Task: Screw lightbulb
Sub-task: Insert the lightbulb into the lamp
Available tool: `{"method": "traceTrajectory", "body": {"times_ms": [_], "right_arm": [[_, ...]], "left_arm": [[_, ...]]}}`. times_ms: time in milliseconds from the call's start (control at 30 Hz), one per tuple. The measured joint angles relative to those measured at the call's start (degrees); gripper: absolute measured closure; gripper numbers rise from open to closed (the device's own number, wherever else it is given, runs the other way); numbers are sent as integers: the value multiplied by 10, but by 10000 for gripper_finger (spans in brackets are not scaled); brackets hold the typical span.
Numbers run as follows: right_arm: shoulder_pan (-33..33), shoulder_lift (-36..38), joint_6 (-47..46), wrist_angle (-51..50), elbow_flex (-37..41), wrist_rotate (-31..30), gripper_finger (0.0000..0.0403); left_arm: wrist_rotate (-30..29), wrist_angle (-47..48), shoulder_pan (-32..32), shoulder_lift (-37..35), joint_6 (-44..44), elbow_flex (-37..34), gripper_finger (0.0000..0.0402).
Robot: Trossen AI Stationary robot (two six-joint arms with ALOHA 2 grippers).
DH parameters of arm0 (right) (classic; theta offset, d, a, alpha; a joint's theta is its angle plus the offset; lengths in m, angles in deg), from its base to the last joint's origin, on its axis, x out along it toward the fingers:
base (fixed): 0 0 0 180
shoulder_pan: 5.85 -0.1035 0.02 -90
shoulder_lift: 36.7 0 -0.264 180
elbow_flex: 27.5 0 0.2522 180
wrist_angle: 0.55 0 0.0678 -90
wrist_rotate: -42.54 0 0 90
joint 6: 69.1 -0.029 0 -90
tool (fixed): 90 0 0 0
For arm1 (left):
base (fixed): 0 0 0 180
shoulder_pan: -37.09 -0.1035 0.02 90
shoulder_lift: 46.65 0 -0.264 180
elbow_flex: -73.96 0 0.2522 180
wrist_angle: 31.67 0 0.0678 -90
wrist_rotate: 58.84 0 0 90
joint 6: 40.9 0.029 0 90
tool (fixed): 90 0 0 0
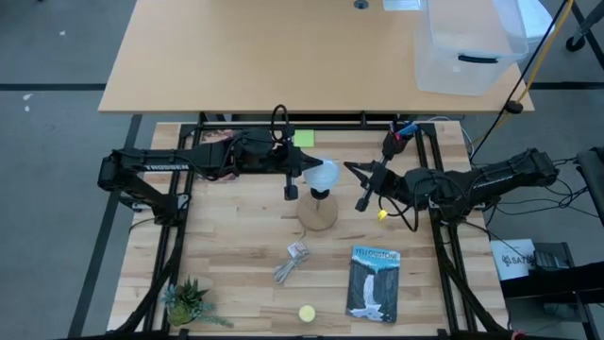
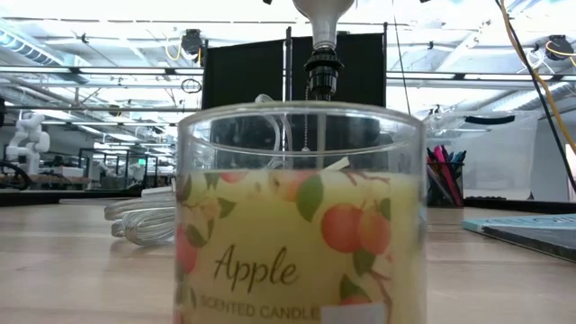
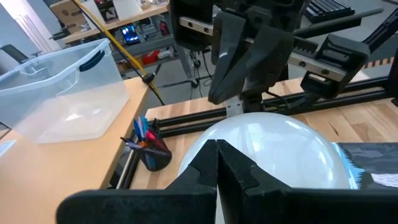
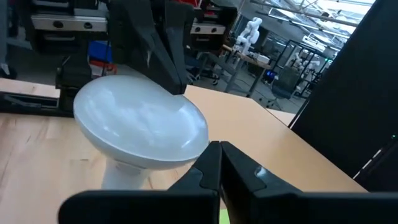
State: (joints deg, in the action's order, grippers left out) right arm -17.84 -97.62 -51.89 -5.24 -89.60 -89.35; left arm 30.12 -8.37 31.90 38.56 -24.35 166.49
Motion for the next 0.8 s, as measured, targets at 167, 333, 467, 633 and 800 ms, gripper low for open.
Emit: {"method": "traceTrajectory", "body": {"times_ms": [167, 333, 467, 633, 800], "right_arm": [[0, -15, 8, 14, 0, 0, 403], [0, -16, 15, 35, 0, 0, 403], [0, -16, 17, 35, 0, 0, 403], [0, -16, 17, 30, 0, -1, 403], [0, -16, 16, 27, 0, -1, 403]], "left_arm": [[0, -1, 0, 0, 0, 0, 401], [0, -2, 0, 0, 1, 0, 401], [0, -2, 0, 0, 1, 0, 402], [0, -2, 0, 0, 4, 0, 402], [0, -2, 0, 0, 5, 0, 401]]}}
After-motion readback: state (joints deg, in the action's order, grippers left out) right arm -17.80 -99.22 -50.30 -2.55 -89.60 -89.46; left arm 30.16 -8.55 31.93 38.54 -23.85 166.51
